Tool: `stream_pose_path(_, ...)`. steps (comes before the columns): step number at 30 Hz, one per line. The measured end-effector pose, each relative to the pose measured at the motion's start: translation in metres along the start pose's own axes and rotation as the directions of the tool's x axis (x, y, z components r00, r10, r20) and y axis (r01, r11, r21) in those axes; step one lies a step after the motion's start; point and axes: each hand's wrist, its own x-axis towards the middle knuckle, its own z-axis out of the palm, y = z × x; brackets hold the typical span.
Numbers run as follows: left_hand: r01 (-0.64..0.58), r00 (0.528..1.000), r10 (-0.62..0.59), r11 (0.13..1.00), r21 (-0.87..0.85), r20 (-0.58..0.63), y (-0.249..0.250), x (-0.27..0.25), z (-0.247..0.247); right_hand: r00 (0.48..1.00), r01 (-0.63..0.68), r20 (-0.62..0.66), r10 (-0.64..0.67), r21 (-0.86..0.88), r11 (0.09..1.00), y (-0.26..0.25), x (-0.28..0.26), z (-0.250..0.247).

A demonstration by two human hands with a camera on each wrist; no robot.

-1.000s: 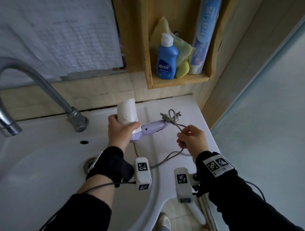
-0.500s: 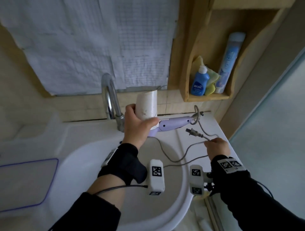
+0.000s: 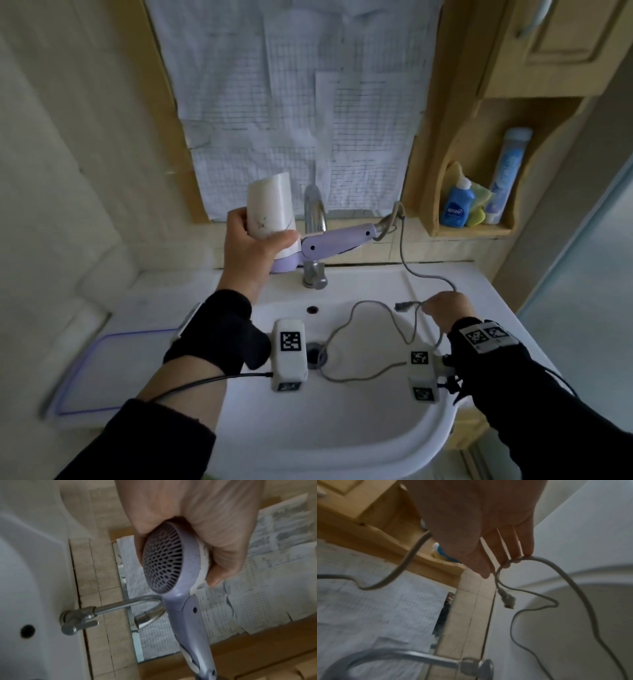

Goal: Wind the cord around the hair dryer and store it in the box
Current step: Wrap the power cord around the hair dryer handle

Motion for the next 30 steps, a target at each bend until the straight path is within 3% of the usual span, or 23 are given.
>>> stream_pose_path(4,-0.036,0.998,0.036,0.999,0.001,-0.047,0.007,0.000,-0.037,0.999,0.036,-0.009,-0.036,-0.013,0.999,-0.030,-0.019,0.005)
stream_pose_path(8,-0.062,0.995,0.062,0.998,0.006,-0.083,0.008,-0.002,-0.069,0.993,0.060,-0.098,-0.059,0.007,0.998,-0.061,-0.049,0.000)
stream_pose_path(11,-0.060,0.992,0.059,0.998,-0.008,-0.114,0.008,0.000,-0.089,0.978,0.173,-0.139,-0.157,0.112,0.979,-0.082,-0.076,-0.006)
stream_pose_path(14,-0.038,0.990,0.033,0.999,-0.032,-0.138,0.007,0.006,-0.102,0.879,0.419,-0.308,-0.365,0.129,0.899,-0.102,-0.094,-0.007)
stream_pose_path(15,-0.029,0.989,0.023,0.999,-0.040,-0.148,0.006,0.008,-0.105,0.848,0.495,-0.308,-0.431,0.169,0.852,-0.110,-0.097,-0.006)
stream_pose_path(17,-0.025,0.987,0.017,0.999,-0.047,-0.161,0.008,0.011,-0.107,0.850,0.526,-0.177,-0.497,0.352,0.774,-0.124,-0.098,-0.001)
stream_pose_path(20,-0.023,0.986,0.015,0.999,-0.047,-0.163,0.011,0.015,-0.106,0.834,0.424,0.051,-0.549,0.577,0.698,-0.140,-0.093,0.009)
stream_pose_path(22,-0.019,0.986,0.010,0.999,-0.049,-0.168,0.012,0.017,-0.105,0.800,0.458,0.041,-0.599,0.603,0.653,-0.146,-0.091,0.012)
stream_pose_path(24,-0.014,0.984,0.005,0.999,-0.051,-0.177,0.011,0.018,-0.105,0.803,0.450,0.029,-0.596,0.625,0.637,-0.146,-0.088,0.014)
stream_pose_path(27,-0.001,0.983,-0.008,0.999,-0.049,-0.184,0.004,0.016,-0.105,0.808,0.348,0.087,-0.582,0.726,0.593,-0.139,-0.087,0.016)
stream_pose_path(30,0.017,0.979,-0.026,0.999,-0.048,-0.202,-0.006,0.014,-0.104,0.782,0.242,0.185,-0.595,0.790,0.563,-0.129,-0.086,0.020)
